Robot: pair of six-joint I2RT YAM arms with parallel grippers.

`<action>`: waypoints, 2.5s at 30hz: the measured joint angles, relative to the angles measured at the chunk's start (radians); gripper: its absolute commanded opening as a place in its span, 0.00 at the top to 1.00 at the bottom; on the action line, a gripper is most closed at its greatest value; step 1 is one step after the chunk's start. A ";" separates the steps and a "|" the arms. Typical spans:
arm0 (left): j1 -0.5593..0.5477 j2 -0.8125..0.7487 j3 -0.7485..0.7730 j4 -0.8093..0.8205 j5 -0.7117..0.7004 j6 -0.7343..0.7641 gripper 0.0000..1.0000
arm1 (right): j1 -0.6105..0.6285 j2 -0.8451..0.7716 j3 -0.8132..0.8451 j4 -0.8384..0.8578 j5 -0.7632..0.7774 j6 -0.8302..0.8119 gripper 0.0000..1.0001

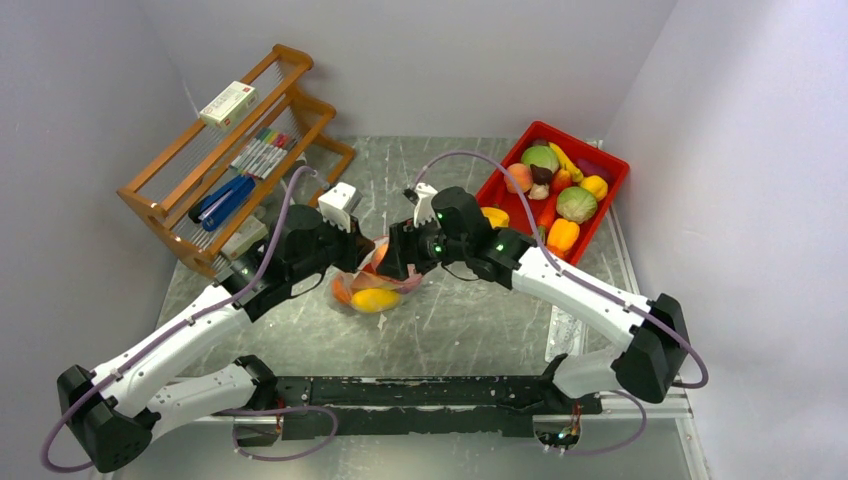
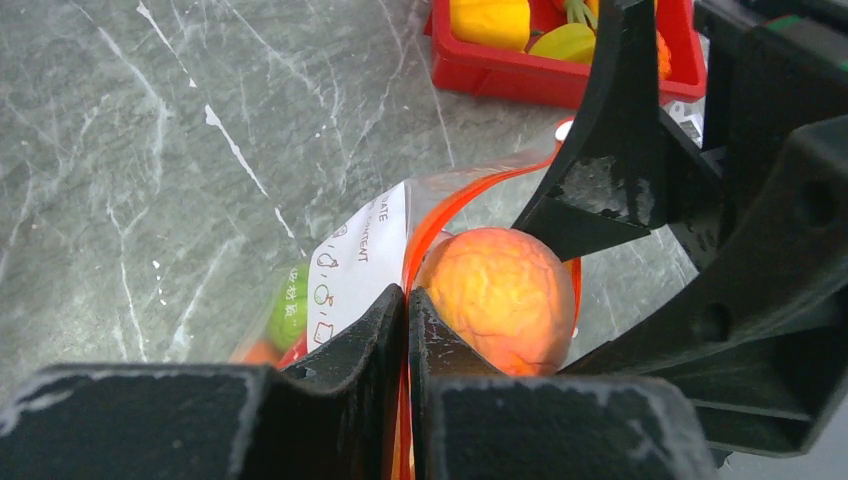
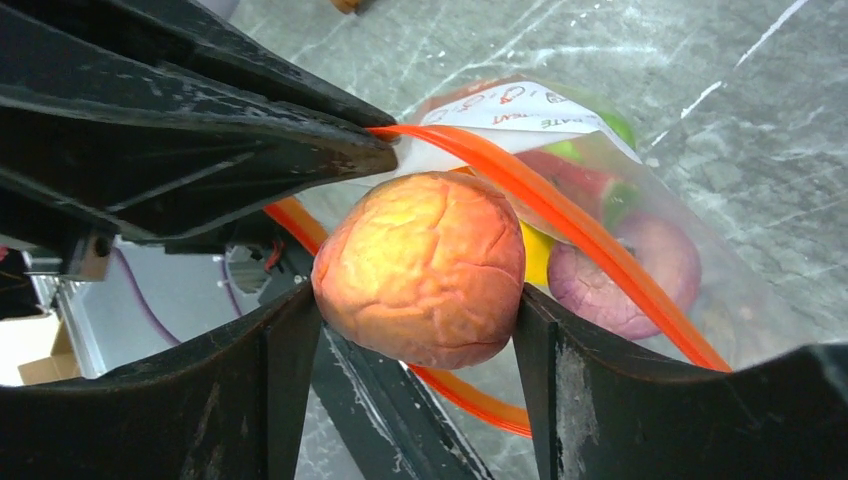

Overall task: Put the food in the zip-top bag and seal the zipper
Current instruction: Place the fake fruit in the zipper food storage bag, then pick up the fake vegetable from the bin.

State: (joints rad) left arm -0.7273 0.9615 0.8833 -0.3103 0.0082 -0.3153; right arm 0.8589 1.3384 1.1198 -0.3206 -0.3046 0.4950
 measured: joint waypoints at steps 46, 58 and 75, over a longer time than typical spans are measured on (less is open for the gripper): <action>0.000 -0.023 -0.008 0.001 -0.005 0.001 0.93 | -0.337 0.029 0.178 -0.152 0.664 -0.186 0.31; 0.000 -0.042 -0.008 0.001 -0.004 0.000 0.93 | -0.515 0.232 0.097 0.040 0.927 -0.407 0.35; 0.000 -0.068 -0.008 -0.004 -0.005 0.000 0.93 | -0.692 0.530 0.258 0.218 0.902 -0.639 0.40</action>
State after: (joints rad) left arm -0.7273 0.8936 0.8757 -0.3145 0.0036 -0.3149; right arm 0.1669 1.8683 1.3777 -0.1028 0.5976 -0.1444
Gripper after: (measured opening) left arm 0.071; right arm 0.598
